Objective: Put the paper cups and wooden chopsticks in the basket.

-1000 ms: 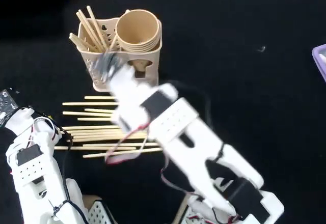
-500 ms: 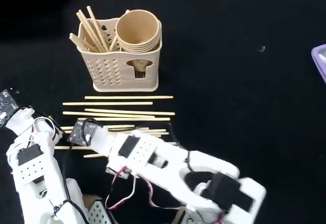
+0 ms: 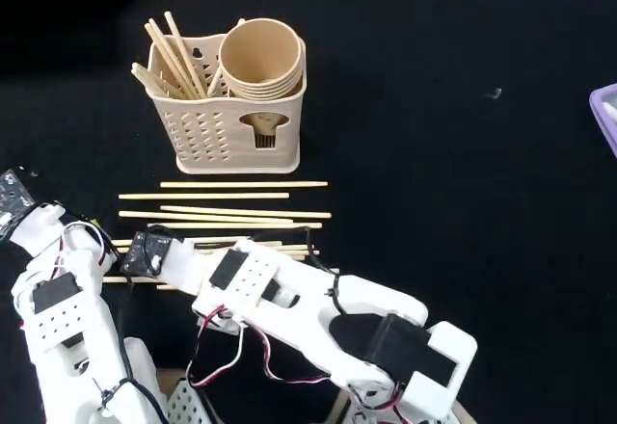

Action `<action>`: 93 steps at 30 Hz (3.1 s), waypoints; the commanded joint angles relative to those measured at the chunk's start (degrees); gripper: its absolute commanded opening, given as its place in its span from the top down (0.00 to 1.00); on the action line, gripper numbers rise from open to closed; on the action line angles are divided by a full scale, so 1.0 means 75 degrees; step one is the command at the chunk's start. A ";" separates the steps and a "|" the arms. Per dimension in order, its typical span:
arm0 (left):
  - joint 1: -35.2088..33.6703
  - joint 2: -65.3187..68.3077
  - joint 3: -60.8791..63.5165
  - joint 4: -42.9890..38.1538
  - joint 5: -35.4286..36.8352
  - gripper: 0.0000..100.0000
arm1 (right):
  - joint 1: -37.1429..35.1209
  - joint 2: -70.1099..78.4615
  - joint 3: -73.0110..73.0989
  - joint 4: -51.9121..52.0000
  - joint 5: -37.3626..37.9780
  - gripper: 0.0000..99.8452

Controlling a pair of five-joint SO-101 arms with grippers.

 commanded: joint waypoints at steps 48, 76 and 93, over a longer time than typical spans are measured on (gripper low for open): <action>0.0018 -0.0164 -0.0076 -0.0129 0.0035 0.86 | 0.0469 -0.0850 -0.0346 0.0457 0.1371 0.99; 0.0018 -0.0164 -0.0076 -0.0129 0.0035 0.86 | 0.2872 -0.3604 -0.1483 0.0176 0.0481 0.99; 0.0029 -0.0164 -0.0088 -0.0129 0.0035 0.86 | 0.2110 -0.4976 -0.3323 0.1043 -0.0105 0.99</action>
